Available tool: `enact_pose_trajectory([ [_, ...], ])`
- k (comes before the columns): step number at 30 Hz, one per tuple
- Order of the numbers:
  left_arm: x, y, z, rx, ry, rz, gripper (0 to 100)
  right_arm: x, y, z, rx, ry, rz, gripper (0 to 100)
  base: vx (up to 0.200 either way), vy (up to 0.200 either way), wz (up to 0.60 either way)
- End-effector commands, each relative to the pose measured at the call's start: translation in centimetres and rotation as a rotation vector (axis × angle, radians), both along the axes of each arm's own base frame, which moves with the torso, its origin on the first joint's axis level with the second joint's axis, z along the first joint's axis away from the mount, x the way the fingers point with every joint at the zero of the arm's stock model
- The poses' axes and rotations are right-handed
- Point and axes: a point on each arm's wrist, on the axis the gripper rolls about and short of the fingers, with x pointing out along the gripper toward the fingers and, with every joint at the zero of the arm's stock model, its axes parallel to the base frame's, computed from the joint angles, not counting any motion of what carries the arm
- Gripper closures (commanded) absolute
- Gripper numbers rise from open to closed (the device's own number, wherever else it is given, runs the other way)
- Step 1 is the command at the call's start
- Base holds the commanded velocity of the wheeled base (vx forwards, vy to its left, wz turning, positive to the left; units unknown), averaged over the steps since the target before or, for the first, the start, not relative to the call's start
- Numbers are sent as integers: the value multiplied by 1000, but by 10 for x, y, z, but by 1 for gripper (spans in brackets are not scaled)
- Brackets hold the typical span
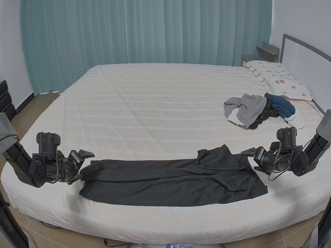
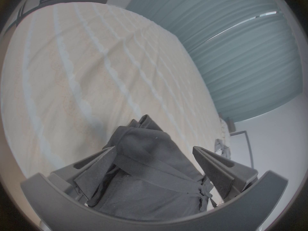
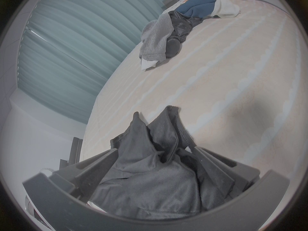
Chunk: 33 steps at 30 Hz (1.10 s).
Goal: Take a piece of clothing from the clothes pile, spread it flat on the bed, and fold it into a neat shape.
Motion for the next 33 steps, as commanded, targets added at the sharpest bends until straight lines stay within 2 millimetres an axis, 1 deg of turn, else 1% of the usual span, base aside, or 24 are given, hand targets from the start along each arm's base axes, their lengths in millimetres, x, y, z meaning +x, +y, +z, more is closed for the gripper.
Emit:
enact_pose_trajectory([
  [1,-27,3,-37,-63,50,13,0,-5,9,1,-1,27,26,0,0,0,0],
  [6,-23,3,-39,-61,24,12,0,-5,13,1,18,50,21,0,0,0,0],
  [10,-23,4,-38,-71,17,17,0,-2,19,2,49,56,12,0,0,0,0],
  [14,-22,2,-37,-84,18,20,0,1,19,4,58,54,7,0,0,0,0],
  [20,-22,2,-37,-86,16,21,0,10,21,-10,57,101,-13,0,0,0,0],
  [29,-21,2,-39,-84,22,17,0,14,21,-13,43,102,-36,0,0,0,0],
  [30,-21,2,-39,-84,22,17,0,14,21,-13,45,102,-38,100,0,0,0],
  [33,-21,2,-39,-84,20,17,0,12,23,-12,49,107,-40,100,0,0,0],
])
